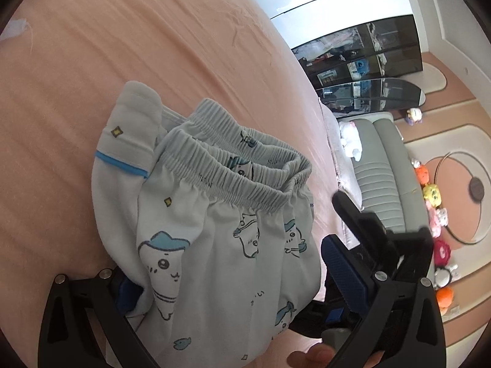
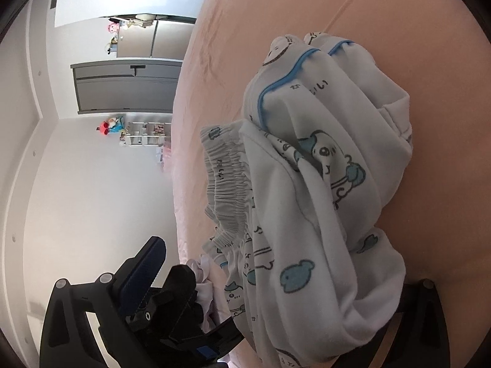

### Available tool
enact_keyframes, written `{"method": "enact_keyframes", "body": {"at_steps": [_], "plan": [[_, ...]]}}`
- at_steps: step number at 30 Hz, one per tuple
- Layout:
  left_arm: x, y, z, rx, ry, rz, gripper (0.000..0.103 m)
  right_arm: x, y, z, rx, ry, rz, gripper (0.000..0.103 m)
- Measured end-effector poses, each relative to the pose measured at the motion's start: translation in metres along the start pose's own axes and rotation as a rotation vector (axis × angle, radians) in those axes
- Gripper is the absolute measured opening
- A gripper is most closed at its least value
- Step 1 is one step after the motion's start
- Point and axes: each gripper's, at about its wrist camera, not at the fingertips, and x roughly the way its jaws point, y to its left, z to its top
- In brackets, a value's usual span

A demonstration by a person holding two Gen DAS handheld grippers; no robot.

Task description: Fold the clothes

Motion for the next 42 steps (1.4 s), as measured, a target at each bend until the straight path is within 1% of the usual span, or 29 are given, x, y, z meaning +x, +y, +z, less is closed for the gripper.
{"method": "enact_keyframes", "body": {"at_steps": [1,2,4,8,11,13,14,16,17,18,19,20,21,22,25,27,30,32,33,37,39,41,42], "plan": [[0.001,-0.002,0.0,0.018,0.006,0.01,0.103,-0.001,-0.002,0.002,0.032,-0.002,-0.015,0.098],[0.003,-0.004,0.0,0.037,0.013,0.021,0.103,-0.003,-0.005,0.003,0.066,-0.006,-0.034,0.094],[0.002,-0.004,0.001,0.054,0.022,0.023,0.103,-0.002,-0.006,0.006,0.112,0.014,-0.057,0.094],[0.002,-0.005,0.0,0.079,0.036,0.021,0.103,0.001,-0.012,0.013,0.182,0.051,-0.06,0.094],[0.004,-0.009,-0.001,0.113,0.049,0.039,0.103,-0.001,-0.016,0.008,0.171,0.053,-0.065,0.092],[0.004,-0.011,-0.002,0.117,0.05,0.038,0.103,-0.001,-0.015,0.003,0.138,0.045,-0.08,0.088],[0.004,-0.011,-0.002,0.115,0.05,0.033,0.103,0.0,-0.013,0.002,0.115,0.038,-0.087,0.083],[0.004,-0.01,-0.003,0.115,0.06,0.025,0.101,-0.004,-0.018,-0.003,0.081,0.018,-0.103,0.068],[0.002,-0.01,-0.004,0.122,0.055,0.023,0.101,-0.006,-0.025,-0.004,0.093,0.013,-0.108,0.055],[0.003,-0.011,-0.005,0.129,0.06,0.028,0.1,-0.009,-0.033,-0.005,0.105,0.008,-0.113,0.02],[0.003,-0.013,-0.006,0.136,0.065,0.034,0.099,-0.011,-0.043,-0.005,0.126,0.008,-0.092,0.011],[0.004,-0.015,-0.007,0.144,0.071,0.04,0.099,-0.012,-0.056,-0.005,0.163,0.016,-0.025,0.007],[0.005,-0.017,-0.008,0.159,0.07,0.053,0.099,-0.014,-0.065,-0.004,0.186,0.026,0.027,0.007],[0.005,-0.019,-0.009,0.174,0.07,0.068,0.098,-0.014,-0.064,-0.004,0.176,0.033,0.031,0.007],[0.006,-0.022,-0.011,0.196,0.068,0.087,0.098,-0.012,-0.052,-0.007,0.102,0.011,-0.048,0.007],[0.005,-0.02,-0.011,0.189,0.07,0.072,0.098,-0.013,-0.051,-0.01,0.066,-0.004,-0.044,0.007],[0.004,-0.017,-0.011,0.185,0.06,0.046,0.099,-0.015,-0.052,-0.011,0.055,-0.005,-0.028,0.007],[0.004,-0.018,-0.014,0.211,0.055,0.051,0.1,-0.016,-0.052,-0.012,0.059,-0.004,-0.028,0.007],[0.005,-0.019,-0.015,0.228,0.059,0.064,0.1,-0.016,-0.052,-0.012,0.061,-0.002,-0.024,0.007],[0.01,-0.024,-0.011,0.238,0.1,0.108,0.1,-0.018,-0.054,-0.01,0.07,0.004,-0.005,0.007],[0.012,-0.025,-0.008,0.225,0.123,0.11,0.099,-0.019,-0.055,-0.01,0.072,0.005,0.002,0.007],[0.013,-0.025,-0.005,0.222,0.145,0.114,0.097,-0.02,-0.056,-0.01,0.073,0.007,0.012,0.007],[0.012,-0.025,-0.004,0.219,0.15,0.114,0.093,-0.021,-0.056,-0.01,0.073,0.008,0.017,0.007]]}}
